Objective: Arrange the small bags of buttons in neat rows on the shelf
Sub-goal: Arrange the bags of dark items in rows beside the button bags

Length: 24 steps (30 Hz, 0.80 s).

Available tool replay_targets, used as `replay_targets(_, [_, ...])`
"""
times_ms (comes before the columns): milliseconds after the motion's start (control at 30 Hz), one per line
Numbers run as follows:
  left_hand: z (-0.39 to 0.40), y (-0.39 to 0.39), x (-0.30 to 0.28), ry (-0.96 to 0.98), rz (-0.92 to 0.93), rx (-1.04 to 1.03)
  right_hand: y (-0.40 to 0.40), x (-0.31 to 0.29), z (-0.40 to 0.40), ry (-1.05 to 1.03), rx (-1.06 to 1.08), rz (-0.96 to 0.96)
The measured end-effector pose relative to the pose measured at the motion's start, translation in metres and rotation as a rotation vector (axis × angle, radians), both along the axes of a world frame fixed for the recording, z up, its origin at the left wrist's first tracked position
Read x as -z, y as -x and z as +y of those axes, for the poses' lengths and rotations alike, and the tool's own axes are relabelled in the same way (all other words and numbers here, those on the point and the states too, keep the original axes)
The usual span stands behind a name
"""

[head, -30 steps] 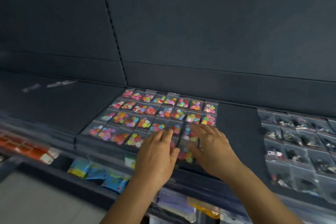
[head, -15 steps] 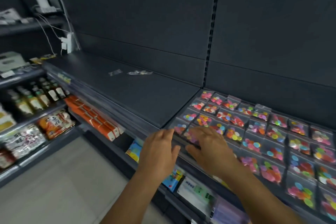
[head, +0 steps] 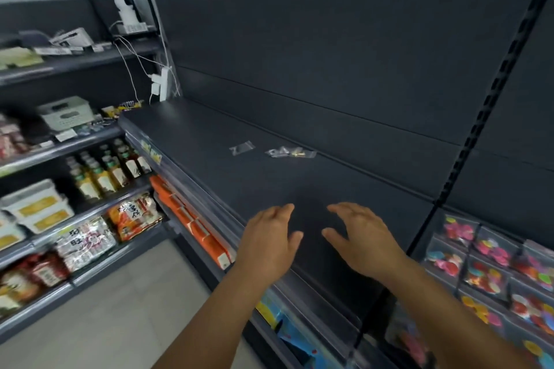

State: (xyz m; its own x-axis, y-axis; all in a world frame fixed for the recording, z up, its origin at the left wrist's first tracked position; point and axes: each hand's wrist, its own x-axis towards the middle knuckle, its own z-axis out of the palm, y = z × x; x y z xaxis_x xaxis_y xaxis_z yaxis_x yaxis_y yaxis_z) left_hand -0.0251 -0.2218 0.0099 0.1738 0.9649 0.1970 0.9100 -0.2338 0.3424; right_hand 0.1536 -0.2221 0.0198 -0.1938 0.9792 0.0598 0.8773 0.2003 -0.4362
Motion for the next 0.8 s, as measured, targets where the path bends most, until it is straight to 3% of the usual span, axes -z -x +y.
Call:
replay_targets(267, [0.096, 0.042, 0.007, 0.024, -0.034, -0.007, 0.043, 0.002, 0.09, 0.046, 0.034, 0.017])
replay_targets(467, [0.174, 0.064, 0.013, 0.03, -0.033, 0.102, 0.077, 0.012, 0.155, 0.063, 0.119, 0.047])
replay_targets(633, [0.239, 0.077, 0.015, 0.039, 0.023, 0.191, 0.101, 0.015, 0.203, 0.059, 0.229, 0.012])
replay_targets(800, [0.282, 0.1, 0.023, 0.09, 0.185, 0.146, 0.133, 0.024, 0.237, 0.069, 0.181, -0.087])
